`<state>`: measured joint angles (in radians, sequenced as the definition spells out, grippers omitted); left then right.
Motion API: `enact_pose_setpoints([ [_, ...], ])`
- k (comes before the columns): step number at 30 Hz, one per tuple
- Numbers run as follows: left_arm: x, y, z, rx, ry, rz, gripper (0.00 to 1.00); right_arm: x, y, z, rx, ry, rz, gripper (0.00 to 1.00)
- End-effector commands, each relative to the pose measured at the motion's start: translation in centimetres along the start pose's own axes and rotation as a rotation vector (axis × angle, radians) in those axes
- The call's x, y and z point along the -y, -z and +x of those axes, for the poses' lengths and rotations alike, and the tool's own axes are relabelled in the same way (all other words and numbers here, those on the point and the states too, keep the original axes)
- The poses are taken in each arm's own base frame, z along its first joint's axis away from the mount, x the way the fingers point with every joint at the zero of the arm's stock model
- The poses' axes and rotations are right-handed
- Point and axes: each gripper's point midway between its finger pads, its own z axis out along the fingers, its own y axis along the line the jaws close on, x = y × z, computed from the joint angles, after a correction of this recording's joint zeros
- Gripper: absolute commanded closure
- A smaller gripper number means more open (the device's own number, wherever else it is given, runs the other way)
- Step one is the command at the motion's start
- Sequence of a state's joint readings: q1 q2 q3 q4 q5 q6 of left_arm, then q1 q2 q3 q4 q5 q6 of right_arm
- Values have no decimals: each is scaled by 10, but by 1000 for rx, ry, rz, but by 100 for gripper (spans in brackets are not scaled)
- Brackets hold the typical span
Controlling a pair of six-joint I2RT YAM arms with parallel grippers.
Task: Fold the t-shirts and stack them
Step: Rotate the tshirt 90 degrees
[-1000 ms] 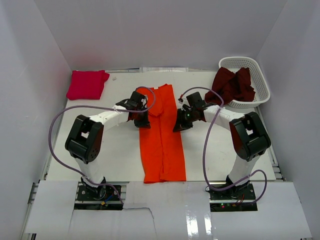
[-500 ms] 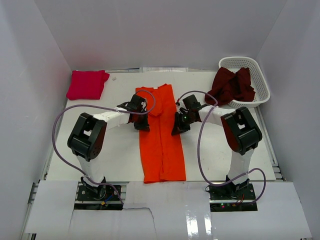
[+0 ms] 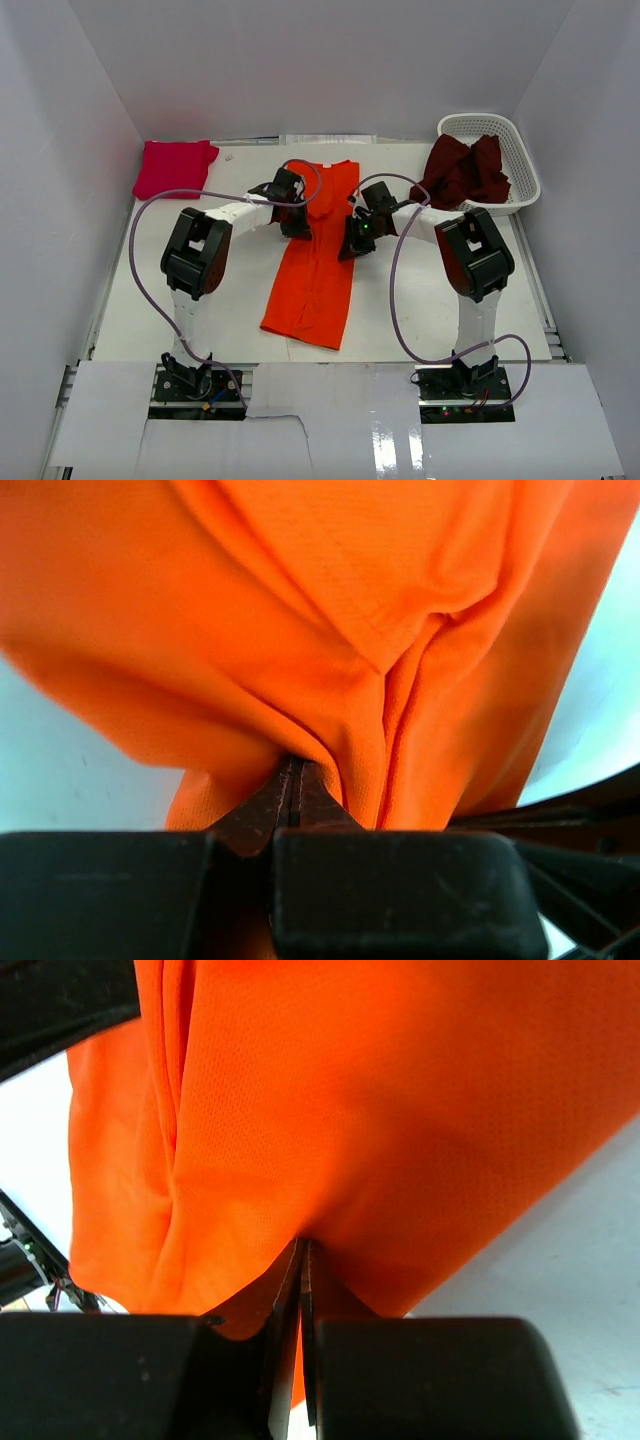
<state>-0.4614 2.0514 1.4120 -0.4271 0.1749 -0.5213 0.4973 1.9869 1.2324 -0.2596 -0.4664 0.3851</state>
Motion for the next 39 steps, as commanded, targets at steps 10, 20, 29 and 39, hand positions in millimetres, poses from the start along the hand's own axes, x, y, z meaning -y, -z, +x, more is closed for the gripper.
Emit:
enact_pose_setpoints([
  [10, -55, -18, -11, -44, 56, -181, 94, 43, -3, -32, 32, -21, 113, 92],
  [20, -49, -19, -16, -42, 79, -164, 94, 50, -5, -43, 32, -20, 124, 92],
  [29, -57, -18, 2, -66, 98, -178, 94, 58, -2, -53, 39, -22, 146, 92],
  [39, -53, -13, 9, -76, 128, -154, 94, 63, 2, -53, 34, -23, 165, 92],
])
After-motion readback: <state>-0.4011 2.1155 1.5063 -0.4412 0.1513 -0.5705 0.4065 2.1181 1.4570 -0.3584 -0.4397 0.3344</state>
